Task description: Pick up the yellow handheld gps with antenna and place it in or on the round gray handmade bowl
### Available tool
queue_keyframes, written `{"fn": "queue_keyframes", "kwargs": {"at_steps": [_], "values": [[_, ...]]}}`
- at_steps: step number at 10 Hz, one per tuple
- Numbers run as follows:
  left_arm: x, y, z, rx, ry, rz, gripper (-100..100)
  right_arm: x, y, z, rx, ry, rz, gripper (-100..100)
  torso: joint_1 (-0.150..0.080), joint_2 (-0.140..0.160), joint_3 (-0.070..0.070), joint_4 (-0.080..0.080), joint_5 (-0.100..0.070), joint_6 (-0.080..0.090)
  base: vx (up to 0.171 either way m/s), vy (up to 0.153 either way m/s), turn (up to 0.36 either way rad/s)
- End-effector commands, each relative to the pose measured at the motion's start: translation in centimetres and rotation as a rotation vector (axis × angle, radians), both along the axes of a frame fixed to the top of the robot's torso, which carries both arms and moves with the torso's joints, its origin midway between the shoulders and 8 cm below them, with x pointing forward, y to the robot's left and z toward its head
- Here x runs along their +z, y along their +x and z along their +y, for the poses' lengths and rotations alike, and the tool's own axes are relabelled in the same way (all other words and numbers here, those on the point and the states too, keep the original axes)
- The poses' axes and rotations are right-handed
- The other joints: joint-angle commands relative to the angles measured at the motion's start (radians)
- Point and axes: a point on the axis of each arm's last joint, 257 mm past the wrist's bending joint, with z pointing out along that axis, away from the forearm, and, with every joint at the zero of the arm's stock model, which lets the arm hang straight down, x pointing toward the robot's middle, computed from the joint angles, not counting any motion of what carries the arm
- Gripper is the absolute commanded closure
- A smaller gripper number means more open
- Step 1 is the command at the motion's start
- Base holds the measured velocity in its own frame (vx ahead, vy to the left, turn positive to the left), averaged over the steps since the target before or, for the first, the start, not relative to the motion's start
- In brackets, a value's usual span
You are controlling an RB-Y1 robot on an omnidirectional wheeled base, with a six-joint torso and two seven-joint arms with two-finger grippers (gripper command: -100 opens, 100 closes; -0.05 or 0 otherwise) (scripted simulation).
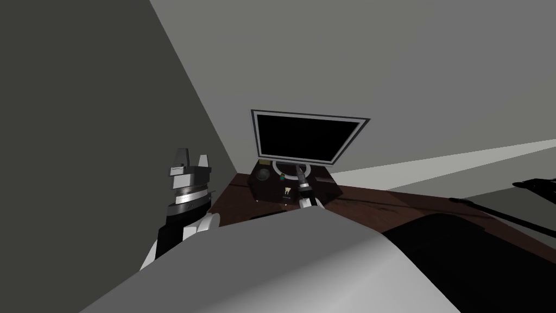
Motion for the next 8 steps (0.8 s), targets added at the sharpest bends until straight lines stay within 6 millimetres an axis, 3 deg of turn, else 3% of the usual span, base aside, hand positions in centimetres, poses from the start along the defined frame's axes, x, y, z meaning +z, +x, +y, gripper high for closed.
{"fn": "queue_keyframes", "kwargs": {"at_steps": [1, 4, 8], "values": [[0.0, 0.0, 0.0, 0.000, 0.000, 0.000, 0, -1.0, 0.6, 0.1, -0.010, -0.051, 0.014, -100, 0.000, 0.000, 0.000, 0.000, 0.000, 0.000, 0.028, 0.073, -0.125], [0.0, 0.0, 0.0, 0.000, 0.000, 0.000, 0, -4.8, 0.6, -0.2, -0.031, -0.121, 0.090, -100, 0.001, 0.000, 0.000, 0.000, 0.000, 0.000, 0.031, 0.075, -0.111], [0.0, 0.0, 0.0, 0.000, 0.000, 0.000, 0, -7.5, 1.2, 0.1, -0.042, -0.214, 0.134, -100, -0.001, 0.001, 0.000, 0.000, 0.000, 0.000, 0.022, 0.051, -0.100]]}}
